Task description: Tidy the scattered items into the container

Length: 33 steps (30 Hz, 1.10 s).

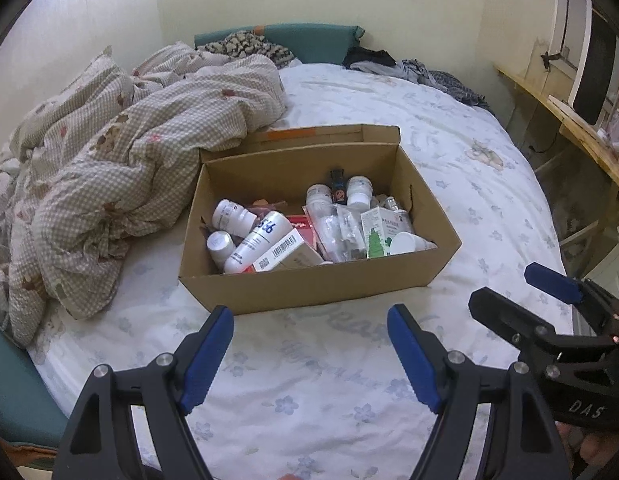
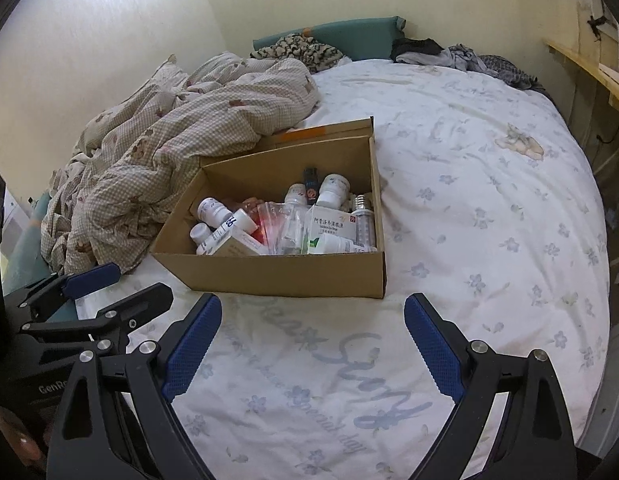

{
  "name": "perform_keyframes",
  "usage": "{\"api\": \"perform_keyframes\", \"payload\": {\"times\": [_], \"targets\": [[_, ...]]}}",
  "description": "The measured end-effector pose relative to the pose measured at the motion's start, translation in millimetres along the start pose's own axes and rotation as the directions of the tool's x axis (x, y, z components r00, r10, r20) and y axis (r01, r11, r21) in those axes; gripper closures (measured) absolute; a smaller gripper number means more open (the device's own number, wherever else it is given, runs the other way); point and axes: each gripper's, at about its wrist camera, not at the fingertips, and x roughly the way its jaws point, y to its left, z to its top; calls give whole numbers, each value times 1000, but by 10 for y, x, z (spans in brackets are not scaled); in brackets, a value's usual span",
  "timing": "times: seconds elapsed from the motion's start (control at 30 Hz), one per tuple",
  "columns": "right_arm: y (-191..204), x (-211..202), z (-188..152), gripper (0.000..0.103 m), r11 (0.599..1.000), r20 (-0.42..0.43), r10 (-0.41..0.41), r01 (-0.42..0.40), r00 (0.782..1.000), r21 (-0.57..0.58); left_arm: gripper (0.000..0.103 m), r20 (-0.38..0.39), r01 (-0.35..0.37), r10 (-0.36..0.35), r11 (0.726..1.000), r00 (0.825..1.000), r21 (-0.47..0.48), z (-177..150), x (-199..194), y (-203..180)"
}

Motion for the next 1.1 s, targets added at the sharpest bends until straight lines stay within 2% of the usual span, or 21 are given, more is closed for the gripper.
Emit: {"api": "perform_keyframes", "payload": {"times": [1.1], "targets": [[15,15,-34,8,1000,15,-14,14,1000,-3,23,-2,-20,20,999,1000,39,-13,22,-32]]}}
